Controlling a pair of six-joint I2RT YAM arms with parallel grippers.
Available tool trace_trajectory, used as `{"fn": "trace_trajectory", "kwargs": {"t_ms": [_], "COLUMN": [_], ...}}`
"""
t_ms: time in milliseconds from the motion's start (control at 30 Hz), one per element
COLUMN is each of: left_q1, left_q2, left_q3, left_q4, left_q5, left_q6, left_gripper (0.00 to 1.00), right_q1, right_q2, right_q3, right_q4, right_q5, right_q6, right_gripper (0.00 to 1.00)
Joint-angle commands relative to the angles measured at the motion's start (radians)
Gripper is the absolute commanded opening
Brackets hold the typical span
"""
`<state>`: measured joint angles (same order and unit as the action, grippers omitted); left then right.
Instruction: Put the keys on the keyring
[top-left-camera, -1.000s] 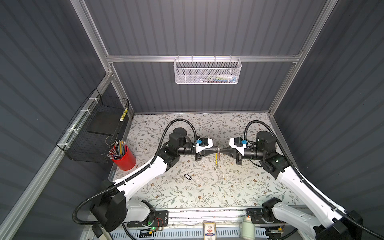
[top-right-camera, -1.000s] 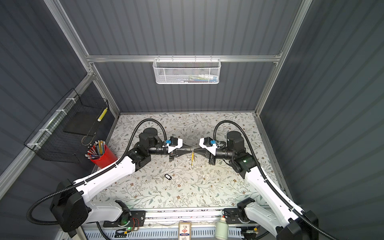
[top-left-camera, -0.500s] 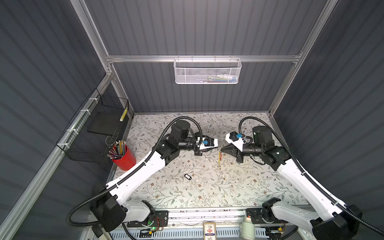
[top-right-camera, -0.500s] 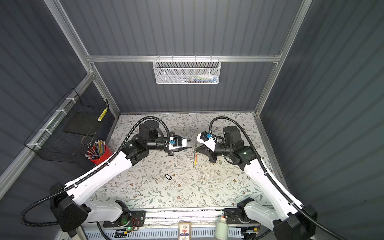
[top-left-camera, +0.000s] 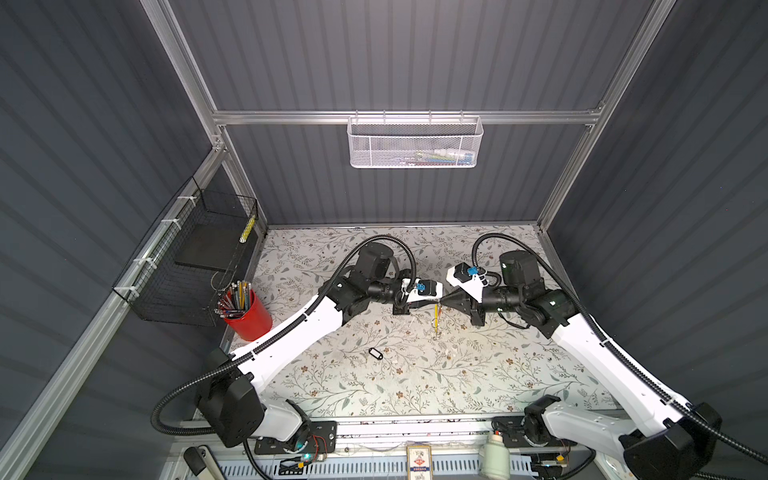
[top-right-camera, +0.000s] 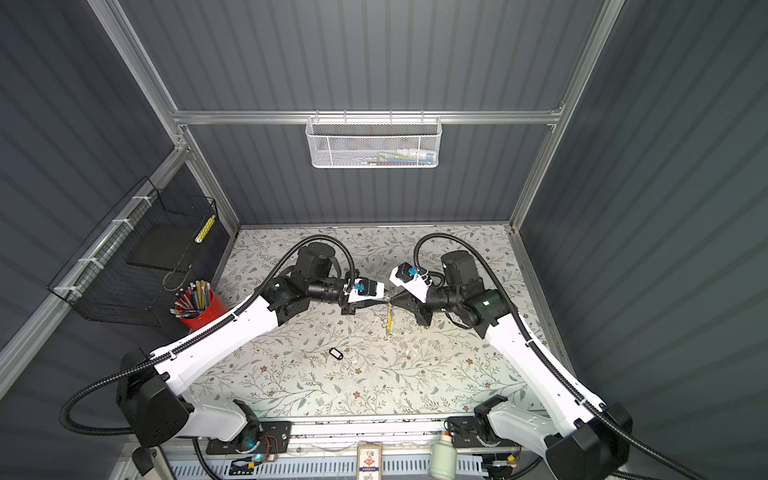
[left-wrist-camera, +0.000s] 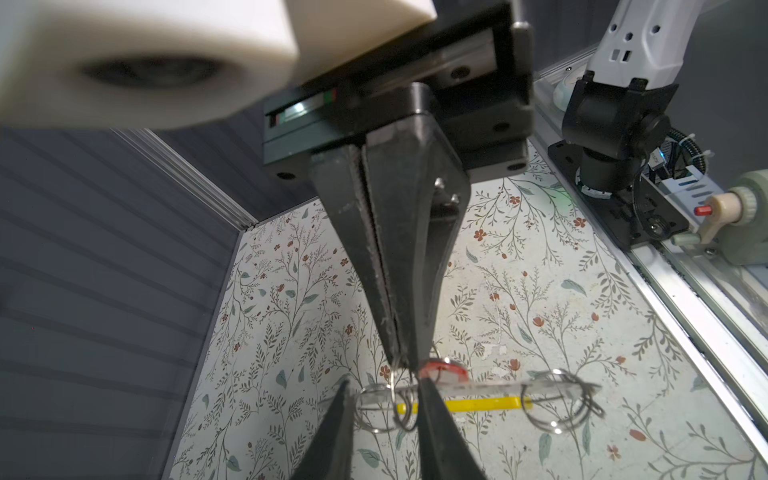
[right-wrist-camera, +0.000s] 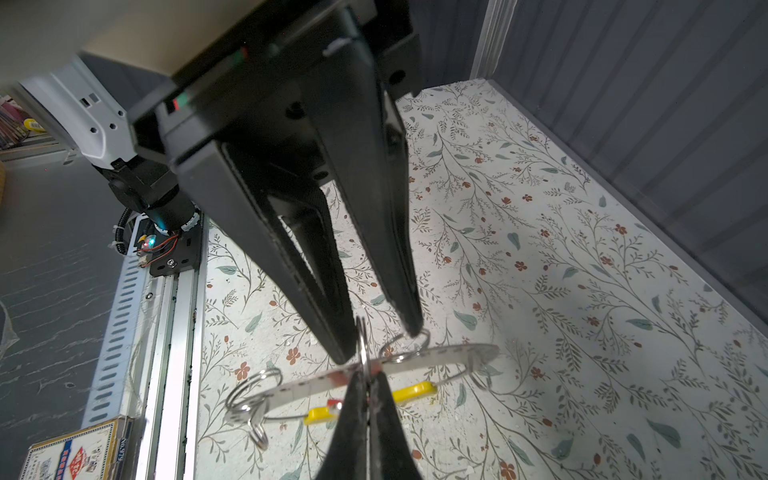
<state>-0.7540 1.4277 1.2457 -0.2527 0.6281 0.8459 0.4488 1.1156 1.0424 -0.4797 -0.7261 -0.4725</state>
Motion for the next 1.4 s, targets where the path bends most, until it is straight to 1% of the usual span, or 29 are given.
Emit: {"fn": "trace_trajectory", "kwargs": {"t_ms": [0, 133, 267, 367, 433, 533, 600, 700, 867, 1033, 1133, 1200, 1233, 1367], "left_q1": [-0.007, -0.008, -0.009, -0.009, -0.01, -0.008, -0.002, 0.015, 0.033, 0.056, 0.086, 0.106, 0.112, 0.116], "left_q2": [0.01, 0.019, 0.026, 0.024, 0.018, 0.005, -0.004, 0.0, -0.01, -0.019, -0.016, -0.012, -0.007, 0.003], "left_q3": [0.042, 0.047, 0.049, 0.049, 0.043, 0.016, -0.011, -0.029, -0.094, -0.155, -0.21, -0.257, -0.27, -0.293], "left_q4": [-0.023, -0.03, -0.037, -0.037, -0.032, 0.012, 0.064, 0.129, 0.3, 0.44, 0.597, 0.753, 0.805, 0.903], "left_q5": [0.019, 0.031, 0.045, 0.056, 0.058, 0.059, 0.062, 0.116, 0.167, 0.19, 0.227, 0.245, 0.25, 0.266], "left_q6": [0.002, 0.002, 0.003, 0.002, -0.006, -0.038, -0.068, -0.127, -0.253, -0.361, -0.471, -0.576, -0.614, -0.679], "left_gripper": [0.23, 0.13, 0.0, 0.0, 0.0, 0.0, 0.0, 0.0, 0.0, 0.0, 0.0, 0.0, 0.0, 0.0], "right_q1": [0.011, 0.013, 0.016, 0.017, 0.017, 0.015, 0.015, 0.013, 0.001, -0.018, -0.021, -0.02, -0.021, -0.022], "right_q2": [-0.003, -0.002, -0.002, -0.007, -0.012, -0.032, -0.053, -0.096, -0.173, -0.213, -0.219, -0.226, -0.229, -0.232], "right_q3": [0.034, 0.037, 0.035, 0.021, 0.007, -0.019, -0.035, -0.07, -0.164, -0.218, -0.216, -0.221, -0.223, -0.216], "right_q4": [-0.004, -0.002, 0.001, 0.015, 0.037, 0.063, 0.067, 0.086, 0.206, 0.306, 0.317, 0.326, 0.333, 0.369], "right_q5": [0.006, 0.014, 0.024, 0.033, 0.049, 0.091, 0.13, 0.173, 0.186, 0.166, 0.156, 0.162, 0.17, 0.169], "right_q6": [0.0, -0.001, -0.005, -0.009, -0.006, -0.012, -0.017, 0.003, 0.049, 0.095, 0.112, 0.11, 0.11, 0.118], "right_gripper": [0.0, 0.0, 0.0, 0.0, 0.04, 0.17, 0.22, 0.27, 0.3, 0.29, 0.29, 0.29, 0.29, 0.29]}}
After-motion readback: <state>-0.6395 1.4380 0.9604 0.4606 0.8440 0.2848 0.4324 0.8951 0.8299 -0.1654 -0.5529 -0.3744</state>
